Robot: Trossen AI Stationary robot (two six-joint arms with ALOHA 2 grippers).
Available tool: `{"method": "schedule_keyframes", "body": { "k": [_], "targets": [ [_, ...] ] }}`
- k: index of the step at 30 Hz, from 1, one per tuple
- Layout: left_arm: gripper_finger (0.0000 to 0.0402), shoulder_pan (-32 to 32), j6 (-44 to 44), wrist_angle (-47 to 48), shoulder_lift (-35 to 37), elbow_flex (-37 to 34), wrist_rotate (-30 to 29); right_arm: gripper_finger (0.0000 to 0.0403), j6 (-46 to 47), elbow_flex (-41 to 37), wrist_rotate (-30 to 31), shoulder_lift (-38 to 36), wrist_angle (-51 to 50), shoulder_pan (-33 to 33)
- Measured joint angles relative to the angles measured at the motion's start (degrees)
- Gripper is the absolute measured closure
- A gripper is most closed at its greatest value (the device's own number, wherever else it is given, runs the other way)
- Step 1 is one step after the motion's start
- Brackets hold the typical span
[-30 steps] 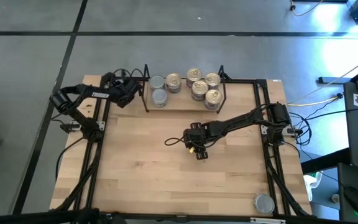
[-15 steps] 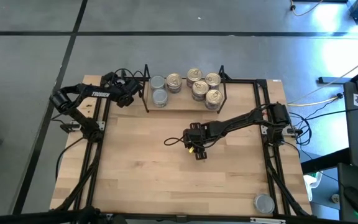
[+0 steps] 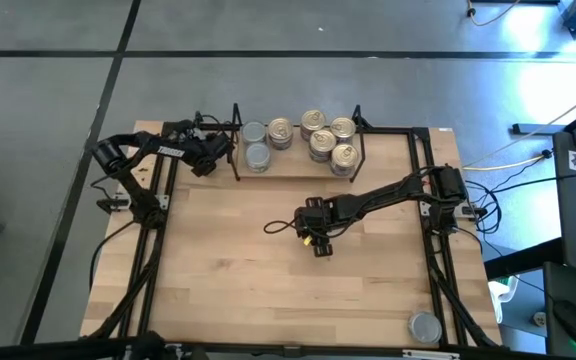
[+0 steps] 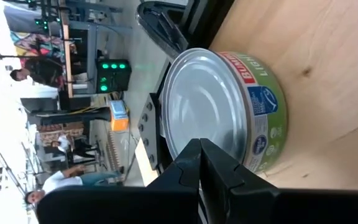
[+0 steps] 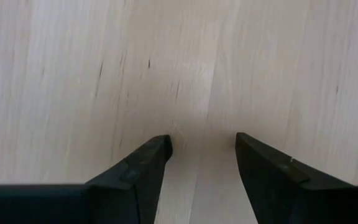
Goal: Stack canned seafood by type on shelf
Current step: Put the green tuna can on the shelf
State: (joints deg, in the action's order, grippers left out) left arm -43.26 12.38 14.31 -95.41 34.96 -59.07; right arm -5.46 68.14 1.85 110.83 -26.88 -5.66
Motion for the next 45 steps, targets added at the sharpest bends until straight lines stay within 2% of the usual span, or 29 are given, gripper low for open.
{"method": "schedule_keyframes", "body": {
  "k": [3,8,13,18,24,34,38,45],
  "targets": [
    [0.0401,0.15,0.02,1.57,0.39,0.05,1.14,0.021,1.03,0.0,0.0,0.0,-0.15,0.0],
    [0.0401,-0.04,-0.45,7.75,2.65,0.12,7.34,0.021,1.16,0.02,-0.57,-0.02,-0.23,0.0],
    [0.0401,-0.05,-3.88,12.13,3.88,0.16,9.84,0.021,0.9,0.02,-0.87,-0.02,-0.19,0.01],
    [0.0401,2.44,-10.24,19.0,8.52,0.31,14.95,0.021,0.77,0.02,-0.94,-0.04,-0.19,0.01],
    [0.0401,5.68,-14.3,20.34,15.48,0.46,28.36,0.021,0.73,0.02,-1.01,-0.07,-0.19,0.01],
    [0.0401,8.82,-15.43,20.84,18.28,0.65,39.48,0.021,0.68,0.02,-0.94,-0.08,-0.19,0.01],
    [0.0401,9.53,-17.24,24.55,18.32,2.89,47.16,0.021,0.68,0.02,-0.91,-0.09,-0.17,0.01],
    [0.0401,11.68,-18.43,27.88,20.29,5.24,48.3,0.021,0.66,0.02,-0.87,-0.09,-0.17,0.01]
  ]
}}
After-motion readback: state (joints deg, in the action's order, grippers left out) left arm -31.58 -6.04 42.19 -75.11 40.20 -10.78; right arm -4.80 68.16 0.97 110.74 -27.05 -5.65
